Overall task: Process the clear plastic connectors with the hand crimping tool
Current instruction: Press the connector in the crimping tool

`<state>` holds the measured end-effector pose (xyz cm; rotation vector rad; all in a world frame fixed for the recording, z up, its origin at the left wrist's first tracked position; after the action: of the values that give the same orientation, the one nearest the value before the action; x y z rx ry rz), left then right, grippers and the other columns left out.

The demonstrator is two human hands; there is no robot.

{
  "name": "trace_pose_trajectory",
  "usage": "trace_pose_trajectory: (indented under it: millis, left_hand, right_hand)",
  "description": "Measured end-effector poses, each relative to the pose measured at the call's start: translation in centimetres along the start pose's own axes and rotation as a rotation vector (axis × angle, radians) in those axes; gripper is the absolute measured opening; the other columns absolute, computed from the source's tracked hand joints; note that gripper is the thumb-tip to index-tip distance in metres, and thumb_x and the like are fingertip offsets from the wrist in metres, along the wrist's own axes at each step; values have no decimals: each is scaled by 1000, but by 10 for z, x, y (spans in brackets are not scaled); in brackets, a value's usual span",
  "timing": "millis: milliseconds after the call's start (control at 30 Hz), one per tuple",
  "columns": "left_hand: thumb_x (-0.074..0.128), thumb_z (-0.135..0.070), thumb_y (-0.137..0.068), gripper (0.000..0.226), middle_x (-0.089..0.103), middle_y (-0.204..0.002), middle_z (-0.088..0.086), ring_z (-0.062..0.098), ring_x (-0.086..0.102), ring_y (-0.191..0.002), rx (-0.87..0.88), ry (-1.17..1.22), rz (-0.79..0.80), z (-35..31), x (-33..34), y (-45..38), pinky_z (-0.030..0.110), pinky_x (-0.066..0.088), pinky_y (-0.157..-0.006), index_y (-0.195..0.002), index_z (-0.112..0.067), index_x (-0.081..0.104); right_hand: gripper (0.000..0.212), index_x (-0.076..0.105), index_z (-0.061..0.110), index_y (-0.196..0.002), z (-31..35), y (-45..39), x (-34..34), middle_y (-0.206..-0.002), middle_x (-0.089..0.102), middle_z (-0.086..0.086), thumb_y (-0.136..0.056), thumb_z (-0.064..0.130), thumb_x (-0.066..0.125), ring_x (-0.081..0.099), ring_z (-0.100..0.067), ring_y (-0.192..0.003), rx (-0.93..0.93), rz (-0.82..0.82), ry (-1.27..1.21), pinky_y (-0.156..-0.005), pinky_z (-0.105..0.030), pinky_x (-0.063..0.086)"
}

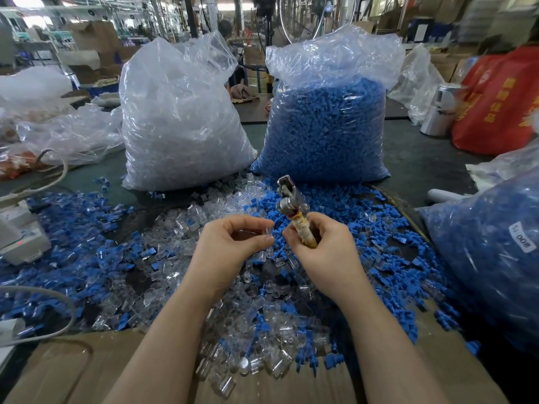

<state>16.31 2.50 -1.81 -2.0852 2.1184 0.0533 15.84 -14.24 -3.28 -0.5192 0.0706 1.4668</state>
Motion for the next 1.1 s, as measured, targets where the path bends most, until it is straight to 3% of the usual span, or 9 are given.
trace_pose_trajectory:
  millis: [133,300,467,633,800,1000,1100]
  left_hand:
    - [80,-7,-77,20,77,-85,-5,12,73,-83,18,-70,38,-2,0,0,19,58,-76,-88,-24,78]
    - [79,-4,-78,23,77,-82,-8,5,72,-78,31,-89,53,-5,5,1,12,53,-69,-86,-25,77]
    - [80,-5,-77,19,77,-81,-3,6,72,-76,13,-35,-9,-4,6,1,14,54,-68,-88,-19,75]
    - [80,-8,-75,21,77,-83,-4,7,72,-79,16,30,20,-4,7,2,17,57,-72,-84,-26,76]
    - [82,-17,-67,17,77,-85,-1,10,72,-80,6,78,20,-4,6,2,20,58,-74,-79,-28,79]
    - [81,-8,-74,20,77,-84,0,10,73,-78,-2,62,14,-3,7,2,18,57,-71,-82,-26,78]
    - [79,-6,-76,20,77,-83,0,10,72,-78,3,62,11,-3,7,2,20,58,-73,-84,-24,78]
  right_hand:
    - [23,57,24,-71,-1,-1,2,-60,55,16,-89,30,70,42,-6,-52,0,-8,47,-52,-33,40]
    - [32,50,36,-65,-1,0,4,-59,56,26,-89,31,71,47,-1,-52,-16,-5,108,-47,-17,32]
    - [12,64,22,-79,0,-1,2,-66,62,5,-90,25,69,48,-8,-55,14,24,-28,-55,-41,46]
    - [12,64,22,-80,-1,-1,1,-62,60,11,-90,27,68,48,-4,-52,14,11,-69,-49,-24,42]
    - [14,63,23,-78,-1,0,1,-63,59,13,-90,26,69,46,-4,-52,-16,1,-45,-48,-22,39]
    - [14,64,17,-80,1,0,1,-69,60,0,-90,26,69,49,-14,-56,-1,2,-36,-57,-40,46]
    - [12,65,19,-81,2,0,1,-68,61,2,-90,25,68,53,-18,-60,-10,10,-23,-58,-40,48]
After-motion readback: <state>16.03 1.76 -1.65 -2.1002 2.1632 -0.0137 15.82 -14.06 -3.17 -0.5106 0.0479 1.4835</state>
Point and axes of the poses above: each hand's wrist, its own y-axis away from the middle knuckle, its own x-axis out of the palm, z = x × y, the point moved 2 cm from there along -y, towards the middle knuckle
